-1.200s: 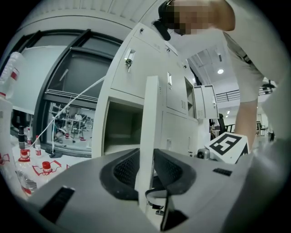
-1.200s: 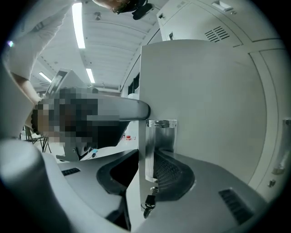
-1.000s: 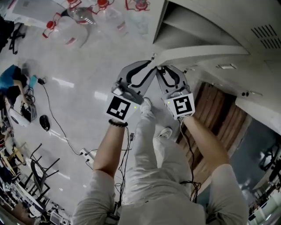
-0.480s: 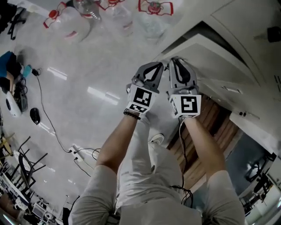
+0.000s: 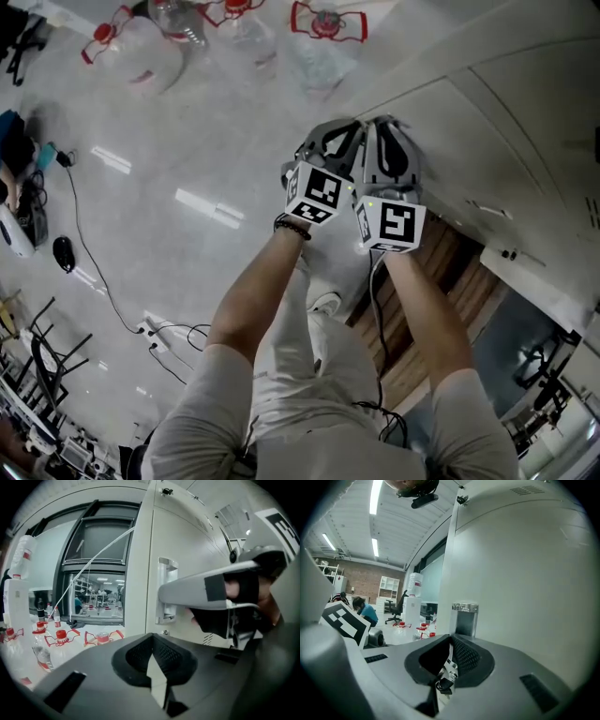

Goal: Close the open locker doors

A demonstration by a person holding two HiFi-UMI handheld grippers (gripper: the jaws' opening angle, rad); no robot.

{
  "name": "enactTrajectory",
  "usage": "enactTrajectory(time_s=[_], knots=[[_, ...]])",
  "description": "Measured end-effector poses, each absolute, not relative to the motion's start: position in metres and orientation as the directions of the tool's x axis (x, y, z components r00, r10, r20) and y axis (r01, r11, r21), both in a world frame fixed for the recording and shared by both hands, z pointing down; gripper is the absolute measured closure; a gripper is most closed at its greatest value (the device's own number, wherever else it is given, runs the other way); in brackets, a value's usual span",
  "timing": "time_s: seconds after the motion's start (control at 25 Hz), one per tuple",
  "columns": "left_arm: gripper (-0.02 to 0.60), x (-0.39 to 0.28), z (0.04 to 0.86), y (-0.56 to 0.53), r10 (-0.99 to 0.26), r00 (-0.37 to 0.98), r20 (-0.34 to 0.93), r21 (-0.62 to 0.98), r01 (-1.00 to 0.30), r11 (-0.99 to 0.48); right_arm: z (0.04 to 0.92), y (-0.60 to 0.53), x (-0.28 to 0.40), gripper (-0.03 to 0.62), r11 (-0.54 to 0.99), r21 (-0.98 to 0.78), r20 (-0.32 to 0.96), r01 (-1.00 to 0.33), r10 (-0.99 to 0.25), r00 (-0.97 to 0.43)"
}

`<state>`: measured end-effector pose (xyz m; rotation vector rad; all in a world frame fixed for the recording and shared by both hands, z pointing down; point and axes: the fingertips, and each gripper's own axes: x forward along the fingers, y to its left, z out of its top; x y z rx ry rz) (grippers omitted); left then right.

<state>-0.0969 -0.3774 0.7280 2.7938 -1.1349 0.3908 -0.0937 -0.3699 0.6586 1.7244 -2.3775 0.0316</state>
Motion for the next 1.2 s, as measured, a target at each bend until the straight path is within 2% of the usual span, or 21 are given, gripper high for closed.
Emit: enactTrajectory(time_s=[0.4,0.68,0.92,1.2], knots=[[0.578,-0.096,0.729,-0.38,-0.668,0.693,0.273,-0.011,-0.692,-0.722,0.658,-0.368,-0.088,0.571,0.263,0.111,0.208,-0.958,-0.949,-0.236],[0.578,-0.103,0.719,-0.38,-0.701,0.664,0.259,-0.069,-0.711,-0.699,0.636,-0.294,-0.059,0.584,0.246,0.043,0.188,-0.968,-0.954,-0.234],[0.578,-0.08,0.638,-0.321,-0.693,0.684,0.228,-0.065,-0.699,-0.712,0.568,-0.197,0.024,0.584,0.173,-0.057,0.174,-0.983,-0.968,-0.18],[0.578,0.032,0.497,-0.2,-0.615,0.767,0.184,0.001,-0.626,-0.78,0.443,-0.105,0.137,0.583,0.122,-0.096,0.109,-0.988,-0.985,-0.133]])
